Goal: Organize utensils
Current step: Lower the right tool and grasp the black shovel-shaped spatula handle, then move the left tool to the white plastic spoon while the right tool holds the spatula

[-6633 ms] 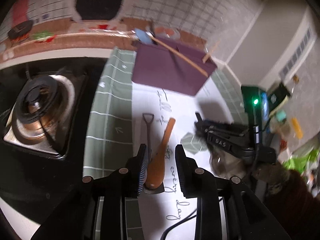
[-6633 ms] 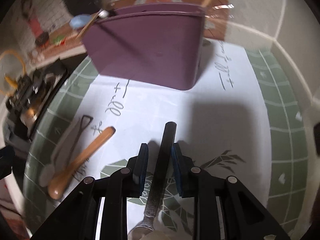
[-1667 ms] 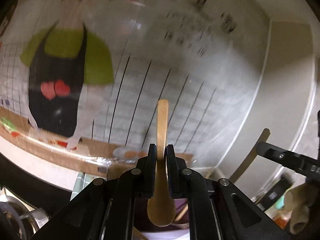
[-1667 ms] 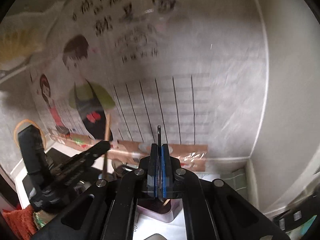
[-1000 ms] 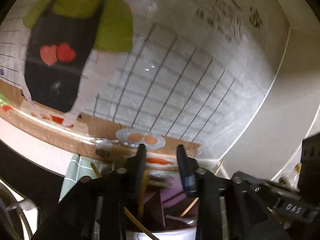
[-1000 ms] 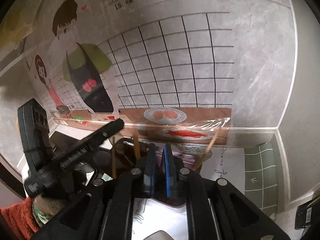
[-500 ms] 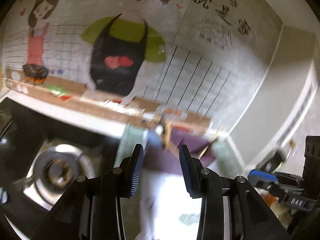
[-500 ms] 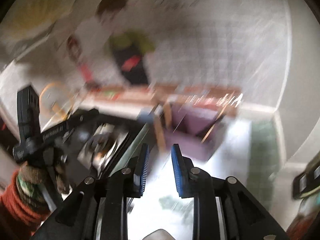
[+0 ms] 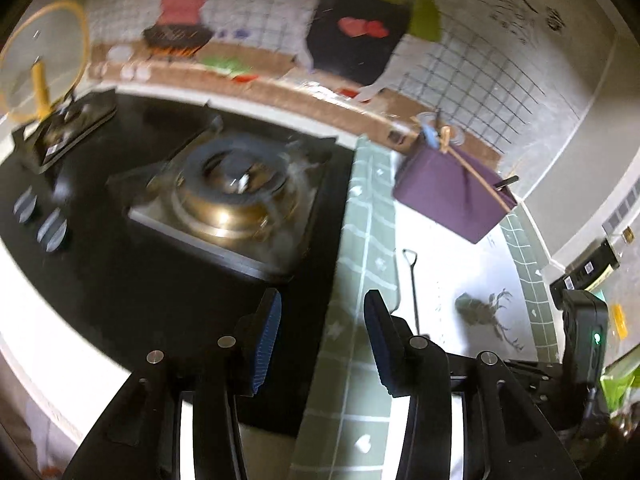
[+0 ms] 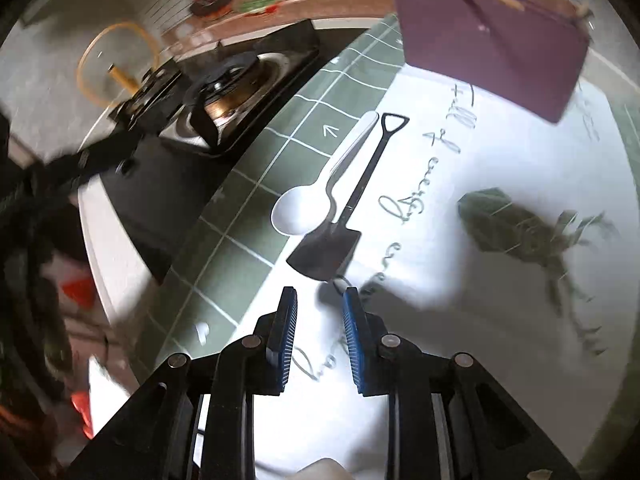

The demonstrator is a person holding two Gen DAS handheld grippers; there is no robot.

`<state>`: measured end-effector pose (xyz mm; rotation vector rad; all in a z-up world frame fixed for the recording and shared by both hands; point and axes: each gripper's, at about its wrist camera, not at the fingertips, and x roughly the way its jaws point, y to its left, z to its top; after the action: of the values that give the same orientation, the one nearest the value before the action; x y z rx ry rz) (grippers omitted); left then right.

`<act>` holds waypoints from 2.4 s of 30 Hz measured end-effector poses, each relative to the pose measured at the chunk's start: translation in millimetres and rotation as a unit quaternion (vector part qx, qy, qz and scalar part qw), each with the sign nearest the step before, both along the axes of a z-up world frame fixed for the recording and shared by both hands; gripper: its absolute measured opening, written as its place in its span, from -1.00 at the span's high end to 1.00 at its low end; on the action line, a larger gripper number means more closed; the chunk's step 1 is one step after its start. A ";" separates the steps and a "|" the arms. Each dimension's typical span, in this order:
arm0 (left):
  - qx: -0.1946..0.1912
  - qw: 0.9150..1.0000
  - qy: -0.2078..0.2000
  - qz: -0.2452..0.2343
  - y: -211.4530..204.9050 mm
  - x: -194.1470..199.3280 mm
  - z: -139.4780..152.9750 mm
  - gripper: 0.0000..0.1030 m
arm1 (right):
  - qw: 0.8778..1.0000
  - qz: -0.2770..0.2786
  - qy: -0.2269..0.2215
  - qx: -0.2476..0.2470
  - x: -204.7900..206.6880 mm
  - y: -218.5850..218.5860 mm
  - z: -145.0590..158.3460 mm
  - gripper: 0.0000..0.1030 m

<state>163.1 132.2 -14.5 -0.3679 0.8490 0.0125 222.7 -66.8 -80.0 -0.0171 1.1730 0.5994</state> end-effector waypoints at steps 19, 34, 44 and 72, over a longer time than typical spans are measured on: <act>0.024 1.000 0.014 0.006 2.6 -12.0 -5.9 0.13 | 0.984 -0.124 -0.107 -0.063 21.0 57.8 -8.5 0.29; -0.001 0.999 0.032 -0.029 -11.6 7.4 -17.8 0.13 | 0.978 -0.171 -0.102 -0.062 35.5 -49.0 -9.7 0.36; 0.022 0.997 0.021 -0.064 -25.1 12.6 -15.9 0.13 | 0.982 -0.106 -0.138 -0.075 35.0 5.8 -12.1 0.02; 0.116 0.981 0.078 -0.136 -115.2 110.9 -63.2 0.03 | 0.979 -0.135 -0.140 -0.067 -23.6 -123.1 57.3 0.42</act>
<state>274.0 17.0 -77.6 -0.0289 1.0368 -0.1130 199.1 -189.9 -22.7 -0.0552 0.9190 0.2669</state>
